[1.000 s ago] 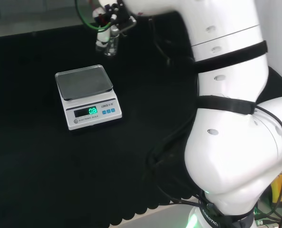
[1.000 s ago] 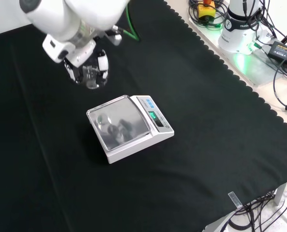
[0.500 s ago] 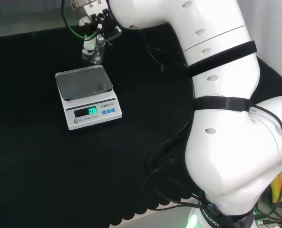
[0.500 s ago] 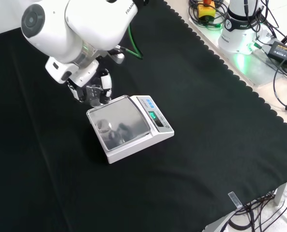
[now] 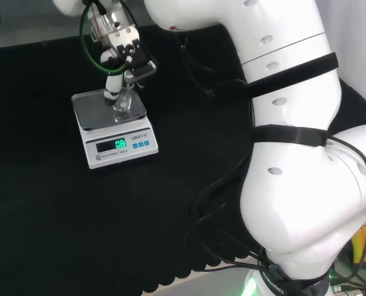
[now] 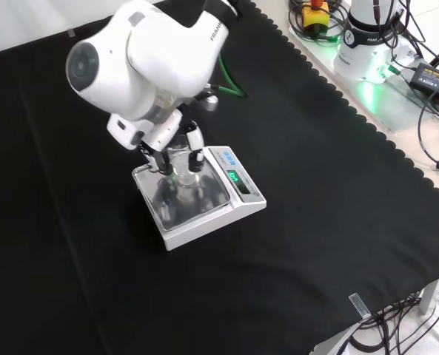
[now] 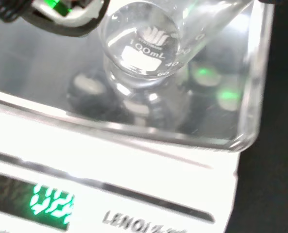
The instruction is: Put the beaker on the electronic balance.
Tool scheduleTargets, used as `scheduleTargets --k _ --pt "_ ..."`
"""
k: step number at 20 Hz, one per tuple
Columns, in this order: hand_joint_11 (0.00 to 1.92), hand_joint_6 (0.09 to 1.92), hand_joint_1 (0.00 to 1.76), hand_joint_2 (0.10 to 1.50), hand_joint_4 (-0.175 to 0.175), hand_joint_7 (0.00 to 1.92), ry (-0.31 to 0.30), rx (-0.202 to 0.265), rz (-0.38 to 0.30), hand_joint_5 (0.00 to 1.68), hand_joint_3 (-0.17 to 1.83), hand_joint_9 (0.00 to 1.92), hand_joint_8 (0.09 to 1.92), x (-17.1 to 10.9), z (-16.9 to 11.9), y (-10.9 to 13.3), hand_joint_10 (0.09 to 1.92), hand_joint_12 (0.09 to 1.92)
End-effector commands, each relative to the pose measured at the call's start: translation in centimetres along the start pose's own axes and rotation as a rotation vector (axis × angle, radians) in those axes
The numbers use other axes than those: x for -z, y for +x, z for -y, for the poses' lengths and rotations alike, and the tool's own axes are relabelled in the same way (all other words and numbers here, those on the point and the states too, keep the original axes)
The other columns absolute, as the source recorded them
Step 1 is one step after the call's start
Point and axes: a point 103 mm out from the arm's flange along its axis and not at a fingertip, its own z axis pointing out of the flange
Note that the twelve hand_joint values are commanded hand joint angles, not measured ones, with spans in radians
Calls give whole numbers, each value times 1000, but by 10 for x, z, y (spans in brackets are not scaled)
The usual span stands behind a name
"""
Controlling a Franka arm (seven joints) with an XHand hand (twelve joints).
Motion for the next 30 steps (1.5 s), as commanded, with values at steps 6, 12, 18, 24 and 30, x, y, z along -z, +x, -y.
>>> scheduleTargets --k 6,12,18,24,30 --pt "1655 341 870 710 -167 1393 -9 53 -5 1077 447 1640 356 -7 2 35 87 455" --pt "1629 334 852 712 -153 1358 -32 47 15 1035 445 1604 348 -2 5 42 87 448" --pt "1610 364 842 719 -147 1343 -61 44 12 1016 438 1599 370 6 9 33 87 466" --pt "1389 393 709 686 -87 1077 -72 45 42 814 422 1393 388 12 20 31 87 637" --pt "1039 278 535 664 -36 693 -82 56 49 657 337 1118 426 17 29 29 87 985"
